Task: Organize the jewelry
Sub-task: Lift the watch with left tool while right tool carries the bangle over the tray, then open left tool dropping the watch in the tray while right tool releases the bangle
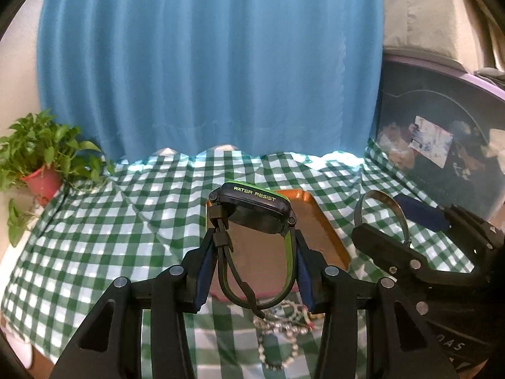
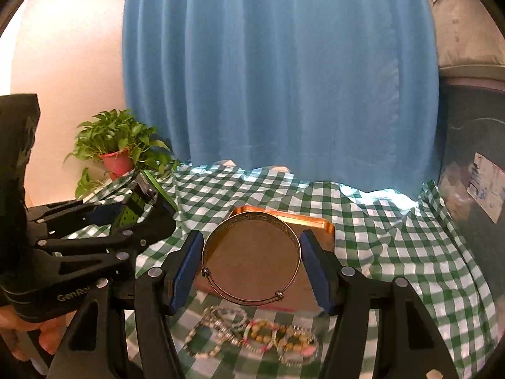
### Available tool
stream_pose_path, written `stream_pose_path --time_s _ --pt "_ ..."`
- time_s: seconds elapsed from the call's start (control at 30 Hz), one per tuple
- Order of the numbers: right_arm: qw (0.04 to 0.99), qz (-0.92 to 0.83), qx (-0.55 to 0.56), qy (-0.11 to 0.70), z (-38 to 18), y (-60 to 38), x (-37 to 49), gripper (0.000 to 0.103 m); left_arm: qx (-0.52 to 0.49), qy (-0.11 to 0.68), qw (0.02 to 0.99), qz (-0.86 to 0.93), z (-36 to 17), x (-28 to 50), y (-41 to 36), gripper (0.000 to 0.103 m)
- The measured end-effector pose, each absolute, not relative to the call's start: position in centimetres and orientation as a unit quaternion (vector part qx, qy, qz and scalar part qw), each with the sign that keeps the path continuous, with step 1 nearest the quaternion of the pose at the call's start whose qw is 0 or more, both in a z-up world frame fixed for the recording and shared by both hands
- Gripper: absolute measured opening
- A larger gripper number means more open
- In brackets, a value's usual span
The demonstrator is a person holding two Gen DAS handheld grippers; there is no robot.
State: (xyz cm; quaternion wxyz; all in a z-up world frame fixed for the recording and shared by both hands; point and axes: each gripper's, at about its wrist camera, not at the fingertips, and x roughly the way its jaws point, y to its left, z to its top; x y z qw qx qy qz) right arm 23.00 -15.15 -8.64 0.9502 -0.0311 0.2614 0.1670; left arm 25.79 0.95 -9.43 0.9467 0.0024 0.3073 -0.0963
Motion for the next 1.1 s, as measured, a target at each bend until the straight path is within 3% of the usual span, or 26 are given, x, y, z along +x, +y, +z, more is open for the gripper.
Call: stream_pose_path --time_s 0.37,0.6,1.1 --pt "0.949 0.168 -0.006 0.268 -13.6 -16.1 29.5 0.059 -0.060 0.322 0.940 -0.096 -15.3 32.1 2.1 0.046" --pt "0.928 0.183 0.000 0.324 -18.3 -15.8 33.2 0.059 -0.109 0.376 0.913 -0.113 -20.2 35.7 3.1 0.046" --pt "0.896 0.150 -0.016 0.417 -23.9 -16.3 36.9 0.059 -0.064 0.429 0.894 -0.115 -23.9 38.6 1.1 0.046"
